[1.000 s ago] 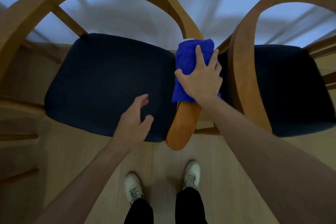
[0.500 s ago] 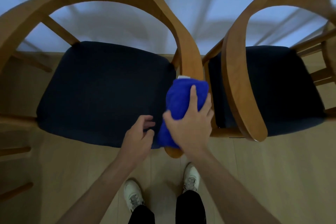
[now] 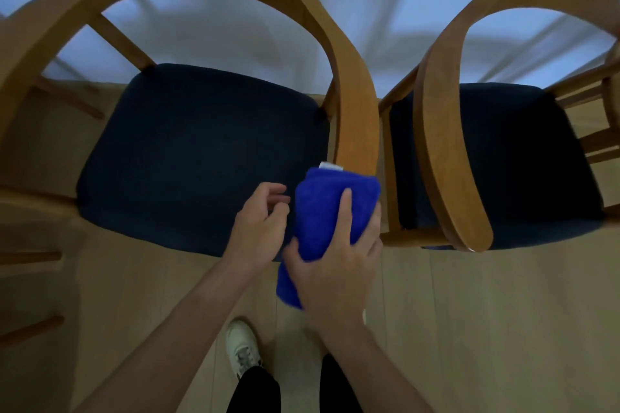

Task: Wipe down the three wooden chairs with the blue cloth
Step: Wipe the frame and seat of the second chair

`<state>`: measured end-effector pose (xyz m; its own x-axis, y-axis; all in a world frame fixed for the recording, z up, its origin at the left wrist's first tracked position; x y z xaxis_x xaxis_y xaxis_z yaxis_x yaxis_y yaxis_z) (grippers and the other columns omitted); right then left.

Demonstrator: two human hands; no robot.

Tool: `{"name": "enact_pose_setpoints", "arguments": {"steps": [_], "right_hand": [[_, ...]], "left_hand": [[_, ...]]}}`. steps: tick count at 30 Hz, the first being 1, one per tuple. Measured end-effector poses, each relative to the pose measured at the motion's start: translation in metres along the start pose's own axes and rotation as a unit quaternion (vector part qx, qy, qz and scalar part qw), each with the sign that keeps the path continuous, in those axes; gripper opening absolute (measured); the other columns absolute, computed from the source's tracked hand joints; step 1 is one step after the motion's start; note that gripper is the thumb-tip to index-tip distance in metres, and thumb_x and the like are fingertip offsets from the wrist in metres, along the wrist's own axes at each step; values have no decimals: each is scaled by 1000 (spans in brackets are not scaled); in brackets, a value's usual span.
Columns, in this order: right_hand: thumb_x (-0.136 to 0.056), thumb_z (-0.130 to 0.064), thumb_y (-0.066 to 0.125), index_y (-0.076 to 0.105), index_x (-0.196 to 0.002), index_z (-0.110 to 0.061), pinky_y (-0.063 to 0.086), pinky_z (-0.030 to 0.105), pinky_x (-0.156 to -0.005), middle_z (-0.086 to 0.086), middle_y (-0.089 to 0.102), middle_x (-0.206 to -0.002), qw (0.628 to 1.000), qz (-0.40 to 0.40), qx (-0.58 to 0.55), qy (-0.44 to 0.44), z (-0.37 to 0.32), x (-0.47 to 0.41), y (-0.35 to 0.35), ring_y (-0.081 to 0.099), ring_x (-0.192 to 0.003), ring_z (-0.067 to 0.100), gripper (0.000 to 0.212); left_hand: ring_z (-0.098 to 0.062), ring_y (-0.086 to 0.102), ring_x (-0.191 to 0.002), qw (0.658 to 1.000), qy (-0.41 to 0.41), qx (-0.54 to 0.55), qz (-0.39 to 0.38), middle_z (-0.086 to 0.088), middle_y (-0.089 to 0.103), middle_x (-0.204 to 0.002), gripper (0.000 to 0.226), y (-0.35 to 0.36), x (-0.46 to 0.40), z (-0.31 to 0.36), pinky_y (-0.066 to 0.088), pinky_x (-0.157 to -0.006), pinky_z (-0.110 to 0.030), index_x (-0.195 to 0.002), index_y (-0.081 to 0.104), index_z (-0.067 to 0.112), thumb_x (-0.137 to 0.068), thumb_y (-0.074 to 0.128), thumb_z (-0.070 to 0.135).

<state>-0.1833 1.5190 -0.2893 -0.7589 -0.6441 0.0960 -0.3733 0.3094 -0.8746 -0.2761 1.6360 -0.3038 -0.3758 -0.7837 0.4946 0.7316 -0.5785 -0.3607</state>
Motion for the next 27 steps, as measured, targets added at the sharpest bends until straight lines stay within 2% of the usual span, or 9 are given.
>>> {"name": "enact_pose_setpoints", "arguments": {"steps": [3, 7, 9, 11, 13, 16, 20, 24, 27], "right_hand": [[-74, -69, 56, 8, -156, -31, 37, 43, -102, 13, 5, -160, 1000, -15, -11, 6, 4, -8, -2, 28, -134, 31, 101], [-78, -68, 58, 2, -153, -38, 32, 52, -109, 8, 3, -161, 998, -42, -17, 40, 11, -102, -6, 20, -140, 36, 98], [-77, -71, 57, 5, -153, -37, 32, 54, -109, 10, 8, -160, 998, -66, 1, 24, 3, -153, -8, 21, -141, 37, 98], [-77, -71, 57, 6, -153, -36, 33, 53, -108, 11, 11, -158, 996, -90, 15, 5, -3, -181, -6, 25, -140, 37, 98], [-77, -72, 56, 4, -153, -37, 34, 53, -108, 12, 11, -158, 996, -88, 13, 0, -4, -179, -6, 26, -139, 37, 99], [-77, -70, 57, 2, -153, -38, 36, 52, -107, 11, 11, -157, 999, -40, -19, 6, 5, -130, -9, 25, -138, 37, 98], [-82, -62, 58, -3, -153, -37, 40, 47, -102, 11, 15, -154, 996, -46, -72, 41, 17, -59, -4, 32, -132, 34, 97], [-83, -65, 55, -9, -153, -35, 40, 49, -102, 12, 10, -156, 996, -69, -46, 41, 19, -58, 0, 29, -134, 35, 99], [-81, -69, 55, -5, -153, -33, 36, 50, -105, 13, 5, -159, 998, -61, -7, 28, 10, -66, -1, 23, -138, 37, 100]], "left_hand": [[-3, 56, -103, 999, -27, 19, -2, 11, 61, -111, 26, 9, 0, -10, 47, -91, -28, -121, 54, 24, -97, 46, 18], [-3, 56, -104, 1000, -18, 5, -21, 8, 62, -111, 32, 18, 6, -19, 45, -85, -18, -120, 54, 21, -93, 47, 5], [-2, 53, -110, 999, -3, -8, -45, 8, 60, -118, 39, 23, 12, -17, 44, -92, -21, -125, 52, 21, -90, 51, 3], [-2, 47, -119, 996, 14, -18, -86, 9, 54, -129, 50, 32, 17, -10, 38, -99, -21, -133, 47, 21, -86, 58, 8], [-1, 43, -122, 990, 29, -40, -135, 13, 47, -134, 65, 45, 22, -3, 37, -99, -21, -137, 40, 26, -78, 69, 28], [-1, 57, -99, 980, 55, -129, -145, 18, 57, -110, 68, 58, 24, 7, 52, -84, -29, -111, 47, 36, -53, 72, 61], [0, 56, -66, 966, 85, -226, -96, 16, 57, -73, 49, 62, 28, 6, 50, -62, -23, -97, 53, 28, -61, 72, 56], [-4, 59, -65, 975, 98, -193, -39, 13, 60, -70, 39, 53, 41, -1, 45, -57, -21, -88, 50, 27, -67, 78, 45], [-2, 58, -66, 973, 97, -204, -40, 15, 60, -71, 46, 47, 50, -11, 45, -62, -22, -88, 54, 26, -61, 70, 60]]}}
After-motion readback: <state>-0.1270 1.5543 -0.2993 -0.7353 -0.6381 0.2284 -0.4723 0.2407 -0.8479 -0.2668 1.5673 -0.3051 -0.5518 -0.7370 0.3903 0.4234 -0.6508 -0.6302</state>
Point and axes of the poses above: each hand's wrist, its own x-axis away from the middle knuckle, its own y-axis out of the palm, z = x × y, the point moved 7 cm from there along -x, towards the middle knuckle
